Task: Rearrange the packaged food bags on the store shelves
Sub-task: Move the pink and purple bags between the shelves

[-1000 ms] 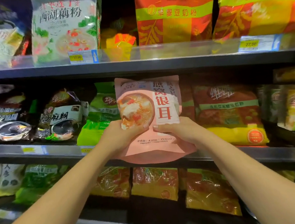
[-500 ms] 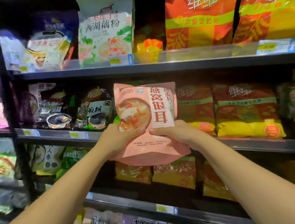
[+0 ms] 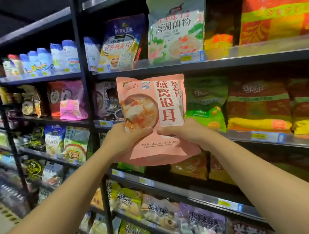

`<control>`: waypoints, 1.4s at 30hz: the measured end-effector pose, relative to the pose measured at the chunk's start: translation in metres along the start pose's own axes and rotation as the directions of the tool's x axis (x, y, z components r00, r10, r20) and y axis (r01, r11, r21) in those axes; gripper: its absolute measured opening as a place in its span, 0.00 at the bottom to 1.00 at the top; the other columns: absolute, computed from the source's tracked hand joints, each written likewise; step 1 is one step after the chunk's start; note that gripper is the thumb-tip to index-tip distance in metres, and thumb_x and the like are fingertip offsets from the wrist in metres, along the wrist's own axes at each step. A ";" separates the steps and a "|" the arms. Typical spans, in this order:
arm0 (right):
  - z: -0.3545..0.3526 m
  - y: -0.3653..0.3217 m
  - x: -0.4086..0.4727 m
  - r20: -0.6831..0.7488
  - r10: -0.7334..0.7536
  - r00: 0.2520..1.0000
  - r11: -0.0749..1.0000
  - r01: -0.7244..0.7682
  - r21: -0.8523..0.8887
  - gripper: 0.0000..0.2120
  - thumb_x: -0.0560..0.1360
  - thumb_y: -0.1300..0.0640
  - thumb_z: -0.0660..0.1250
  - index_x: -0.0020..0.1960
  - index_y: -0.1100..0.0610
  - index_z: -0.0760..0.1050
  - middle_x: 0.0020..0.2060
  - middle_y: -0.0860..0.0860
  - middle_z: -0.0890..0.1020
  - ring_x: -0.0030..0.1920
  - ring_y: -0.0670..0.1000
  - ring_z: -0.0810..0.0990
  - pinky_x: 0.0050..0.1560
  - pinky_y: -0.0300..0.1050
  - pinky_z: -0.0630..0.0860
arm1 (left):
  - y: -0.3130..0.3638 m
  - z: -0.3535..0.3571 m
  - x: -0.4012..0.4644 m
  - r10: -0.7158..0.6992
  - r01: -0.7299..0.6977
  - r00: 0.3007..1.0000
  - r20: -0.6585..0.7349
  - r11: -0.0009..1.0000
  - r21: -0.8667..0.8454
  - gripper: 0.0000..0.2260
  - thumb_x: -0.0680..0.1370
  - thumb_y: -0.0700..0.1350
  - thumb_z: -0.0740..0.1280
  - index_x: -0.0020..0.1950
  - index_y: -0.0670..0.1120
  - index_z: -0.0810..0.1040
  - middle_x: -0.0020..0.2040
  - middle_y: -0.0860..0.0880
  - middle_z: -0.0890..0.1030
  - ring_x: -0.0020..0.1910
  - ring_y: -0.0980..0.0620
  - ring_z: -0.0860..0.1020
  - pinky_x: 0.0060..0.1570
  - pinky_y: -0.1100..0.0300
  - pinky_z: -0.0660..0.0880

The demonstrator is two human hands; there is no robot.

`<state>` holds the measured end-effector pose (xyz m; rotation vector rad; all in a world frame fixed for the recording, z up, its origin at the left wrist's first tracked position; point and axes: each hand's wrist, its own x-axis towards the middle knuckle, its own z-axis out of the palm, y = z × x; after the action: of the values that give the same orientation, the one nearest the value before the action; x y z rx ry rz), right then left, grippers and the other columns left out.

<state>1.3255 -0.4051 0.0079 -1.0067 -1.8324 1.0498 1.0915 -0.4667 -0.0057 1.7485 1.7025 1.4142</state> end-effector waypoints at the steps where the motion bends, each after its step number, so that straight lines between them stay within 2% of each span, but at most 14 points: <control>1: 0.015 -0.002 0.006 0.024 -0.004 1.000 1.000 0.004 0.006 0.12 0.66 0.46 0.84 0.47 0.44 0.86 0.39 0.33 0.86 0.37 0.32 0.83 0.29 0.25 0.74 | -0.008 -0.013 -0.003 -0.011 0.011 1.000 -0.019 1.000 0.018 0.27 0.62 0.73 0.74 0.53 0.59 0.86 0.46 0.60 0.87 0.48 0.56 0.84 0.50 0.54 0.80; 6: 0.088 -0.012 0.038 0.143 -0.051 0.988 0.999 0.049 0.016 0.17 0.65 0.45 0.85 0.52 0.43 0.86 0.45 0.34 0.88 0.44 0.35 0.86 0.42 0.32 0.77 | -0.050 -0.073 -0.014 -0.081 0.085 0.992 -0.094 0.996 0.035 0.25 0.64 0.70 0.76 0.54 0.56 0.86 0.48 0.58 0.87 0.49 0.54 0.85 0.53 0.51 0.81; 9: 0.126 -0.014 0.058 0.215 -0.084 0.973 0.996 0.082 0.021 0.15 0.66 0.45 0.84 0.50 0.40 0.84 0.42 0.30 0.86 0.42 0.32 0.84 0.37 0.28 0.77 | -0.076 -0.102 -0.015 -0.098 0.105 0.985 -0.142 0.993 0.045 0.21 0.65 0.69 0.76 0.50 0.58 0.85 0.43 0.62 0.87 0.44 0.59 0.85 0.46 0.56 0.80; 11: 0.150 -0.016 0.075 0.241 -0.119 0.963 0.993 0.116 0.028 0.15 0.65 0.43 0.84 0.49 0.40 0.84 0.43 0.31 0.86 0.43 0.33 0.85 0.39 0.29 0.78 | -0.092 -0.119 -0.013 -0.088 0.101 0.980 -0.177 0.993 0.068 0.20 0.65 0.69 0.76 0.49 0.59 0.85 0.42 0.65 0.86 0.41 0.63 0.84 0.41 0.60 0.77; 14: 0.190 -0.019 0.108 0.268 -0.175 0.947 0.985 0.170 0.041 0.19 0.64 0.41 0.84 0.53 0.40 0.85 0.51 0.37 0.88 0.52 0.40 0.86 0.52 0.40 0.81 | -0.118 -0.148 -0.004 -0.081 0.103 0.968 -0.236 0.991 0.083 0.19 0.66 0.69 0.76 0.50 0.60 0.85 0.44 0.67 0.85 0.41 0.67 0.83 0.41 0.61 0.76; 16: 0.216 -0.022 0.131 0.297 -0.217 0.930 0.976 0.213 0.045 0.19 0.65 0.40 0.83 0.54 0.37 0.84 0.53 0.38 0.87 0.54 0.41 0.85 0.58 0.44 0.81 | -0.134 -0.169 0.007 -0.068 0.109 0.955 -0.288 0.986 0.128 0.18 0.65 0.70 0.75 0.49 0.62 0.85 0.44 0.68 0.85 0.41 0.68 0.82 0.40 0.62 0.76; 21: 0.273 -0.036 0.204 0.350 -0.270 0.897 0.963 0.258 0.082 0.11 0.65 0.41 0.83 0.46 0.34 0.85 0.46 0.32 0.87 0.46 0.35 0.85 0.52 0.41 0.81 | -0.172 -0.220 0.050 -0.066 0.140 0.933 -0.353 0.972 0.187 0.16 0.64 0.71 0.76 0.49 0.72 0.81 0.45 0.66 0.86 0.43 0.65 0.84 0.45 0.57 0.80; 23: 0.292 -0.040 0.232 0.359 -0.288 0.888 0.957 0.272 0.098 0.12 0.63 0.39 0.83 0.43 0.28 0.83 0.44 0.30 0.86 0.46 0.34 0.85 0.52 0.40 0.81 | -0.189 -0.236 0.072 -0.077 0.166 0.912 -0.402 0.968 0.191 0.18 0.63 0.72 0.76 0.49 0.69 0.83 0.45 0.66 0.86 0.44 0.65 0.84 0.49 0.55 0.81; 25: 0.310 -0.042 0.258 0.368 -0.311 0.876 0.950 0.290 0.112 0.14 0.63 0.39 0.83 0.41 0.24 0.81 0.43 0.27 0.85 0.45 0.31 0.84 0.49 0.35 0.80 | -0.205 -0.248 0.091 -0.089 0.185 0.894 -0.439 0.966 0.181 0.24 0.60 0.74 0.76 0.50 0.64 0.84 0.45 0.67 0.85 0.44 0.66 0.83 0.48 0.56 0.81; 28: 0.336 -0.039 0.294 0.389 -0.326 0.862 0.945 0.300 0.126 0.13 0.65 0.39 0.83 0.44 0.29 0.82 0.42 0.24 0.83 0.44 0.26 0.81 0.39 0.25 0.74 | -0.230 -0.263 0.114 -0.109 0.210 0.879 -0.464 0.962 0.172 0.33 0.54 0.79 0.74 0.53 0.63 0.81 0.46 0.70 0.84 0.44 0.68 0.83 0.44 0.59 0.80; 31: 0.364 -0.034 0.322 0.397 -0.313 0.863 0.950 0.284 0.131 0.16 0.66 0.42 0.83 0.49 0.34 0.80 0.40 0.24 0.82 0.43 0.24 0.80 0.38 0.23 0.72 | -0.256 -0.279 0.132 -0.104 0.205 0.879 -0.465 0.963 0.173 0.28 0.58 0.75 0.76 0.53 0.63 0.80 0.48 0.72 0.83 0.45 0.69 0.82 0.45 0.61 0.79; 37: 0.416 -0.036 0.376 0.358 -0.315 0.879 0.949 0.297 0.106 0.28 0.66 0.44 0.84 0.64 0.42 0.80 0.54 0.38 0.87 0.52 0.36 0.84 0.51 0.33 0.78 | -0.317 -0.313 0.177 -0.096 0.181 0.878 -0.468 0.974 0.139 0.33 0.59 0.72 0.76 0.60 0.59 0.81 0.52 0.63 0.85 0.50 0.63 0.83 0.54 0.53 0.82; 40: 0.441 -0.033 0.403 0.321 -0.312 0.894 0.950 0.297 0.094 0.30 0.65 0.44 0.85 0.64 0.43 0.80 0.53 0.38 0.87 0.52 0.38 0.86 0.53 0.37 0.81 | -0.347 -0.333 0.204 -0.049 0.142 0.889 -0.455 0.975 0.172 0.32 0.60 0.73 0.75 0.60 0.59 0.81 0.52 0.63 0.85 0.51 0.63 0.83 0.55 0.52 0.82; 42: 0.458 -0.034 0.417 0.263 -0.288 0.921 0.958 0.277 0.079 0.35 0.63 0.42 0.85 0.66 0.45 0.78 0.54 0.40 0.87 0.53 0.39 0.86 0.57 0.42 0.82 | -0.364 -0.347 0.223 -0.032 0.102 0.908 -0.419 0.984 0.146 0.31 0.62 0.71 0.76 0.60 0.59 0.81 0.53 0.62 0.85 0.52 0.62 0.83 0.57 0.51 0.81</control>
<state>0.7505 -0.1749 -0.0248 -0.5687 -2.0944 1.0807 0.5621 -0.3185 -0.0396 1.5223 2.1279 1.7548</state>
